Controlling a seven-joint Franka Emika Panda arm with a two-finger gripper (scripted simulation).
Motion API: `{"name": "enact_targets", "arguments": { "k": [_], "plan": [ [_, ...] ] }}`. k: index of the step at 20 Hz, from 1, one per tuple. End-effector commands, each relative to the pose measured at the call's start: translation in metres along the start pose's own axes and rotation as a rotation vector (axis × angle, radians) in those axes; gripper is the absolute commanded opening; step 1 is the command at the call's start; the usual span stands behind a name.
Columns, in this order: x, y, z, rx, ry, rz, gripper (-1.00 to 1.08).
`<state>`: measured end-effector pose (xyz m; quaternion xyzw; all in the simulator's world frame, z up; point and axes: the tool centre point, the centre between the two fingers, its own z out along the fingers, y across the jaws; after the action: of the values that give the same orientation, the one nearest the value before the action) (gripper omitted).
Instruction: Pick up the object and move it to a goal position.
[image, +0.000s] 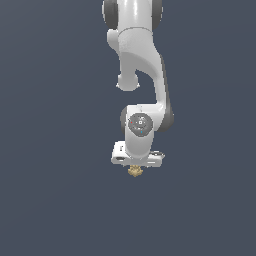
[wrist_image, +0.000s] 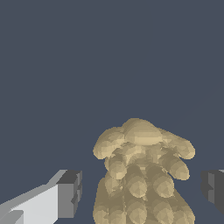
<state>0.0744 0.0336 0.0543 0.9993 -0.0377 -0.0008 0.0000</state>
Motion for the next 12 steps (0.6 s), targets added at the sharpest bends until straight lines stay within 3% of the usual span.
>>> {"name": "enact_targets", "arguments": {
  "k": [1,5,6,12],
  "plan": [
    [0.0006,0.0,0.0071,0.0,0.002,0.0,1.0],
    [0.0018,-0.0001,0.0075,0.0,0.002,0.0,1.0],
    [0.0018,-0.0001,0.0075,0.0,0.002,0.0,-1.0],
    [0.0018,-0.0001,0.0075,0.0,0.002,0.0,-1.0]
  ]
}}
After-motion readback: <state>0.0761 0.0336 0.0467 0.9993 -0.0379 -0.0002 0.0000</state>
